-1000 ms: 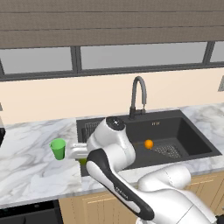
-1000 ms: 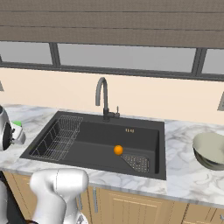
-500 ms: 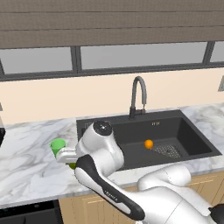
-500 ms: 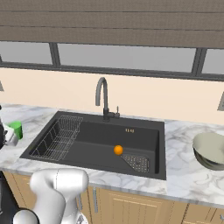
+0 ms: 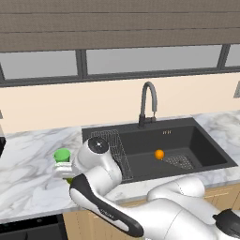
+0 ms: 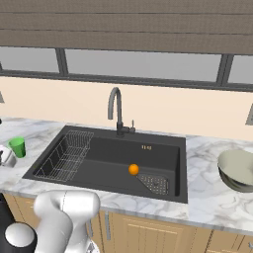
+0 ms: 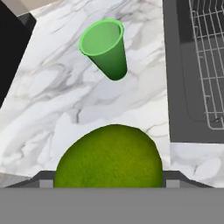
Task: Remove the orange and lime from the sink. Then move the bowl and cup from the counter to the sink for washing.
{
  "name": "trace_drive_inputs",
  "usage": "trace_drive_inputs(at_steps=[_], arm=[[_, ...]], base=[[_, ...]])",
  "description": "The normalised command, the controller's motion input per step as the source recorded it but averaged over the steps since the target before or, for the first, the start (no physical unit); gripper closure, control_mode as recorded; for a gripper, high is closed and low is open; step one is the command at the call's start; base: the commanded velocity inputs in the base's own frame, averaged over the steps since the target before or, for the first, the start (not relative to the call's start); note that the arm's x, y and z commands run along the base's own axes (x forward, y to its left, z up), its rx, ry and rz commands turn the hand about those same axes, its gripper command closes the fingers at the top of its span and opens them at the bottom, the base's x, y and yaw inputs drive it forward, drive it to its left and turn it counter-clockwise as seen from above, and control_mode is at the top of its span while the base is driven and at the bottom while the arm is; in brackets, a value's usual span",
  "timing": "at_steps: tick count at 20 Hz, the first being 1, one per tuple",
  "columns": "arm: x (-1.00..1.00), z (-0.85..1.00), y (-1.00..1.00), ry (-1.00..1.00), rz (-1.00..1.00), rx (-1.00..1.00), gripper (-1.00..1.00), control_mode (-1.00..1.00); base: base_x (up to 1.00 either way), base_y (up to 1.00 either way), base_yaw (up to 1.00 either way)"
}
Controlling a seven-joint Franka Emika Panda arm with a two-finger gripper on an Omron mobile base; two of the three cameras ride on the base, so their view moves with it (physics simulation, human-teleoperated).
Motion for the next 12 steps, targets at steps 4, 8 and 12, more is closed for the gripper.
trace_drive_inputs(at_steps=[4, 8, 12], arm=[[0.07, -0.16, 0.21, 0.00, -0.08, 0.00, 1.00, -1.00], [0.07, -0.10, 0.19, 0.01, -0.06, 0.00, 1.00, -1.00], [0.11, -0.08, 0.17, 0.14, -0.01, 0.00, 1.00, -1.00]], base=[[0.00, 0.00, 0.00], [0.00, 0.00, 0.00], [0.00, 0.00, 0.00]])
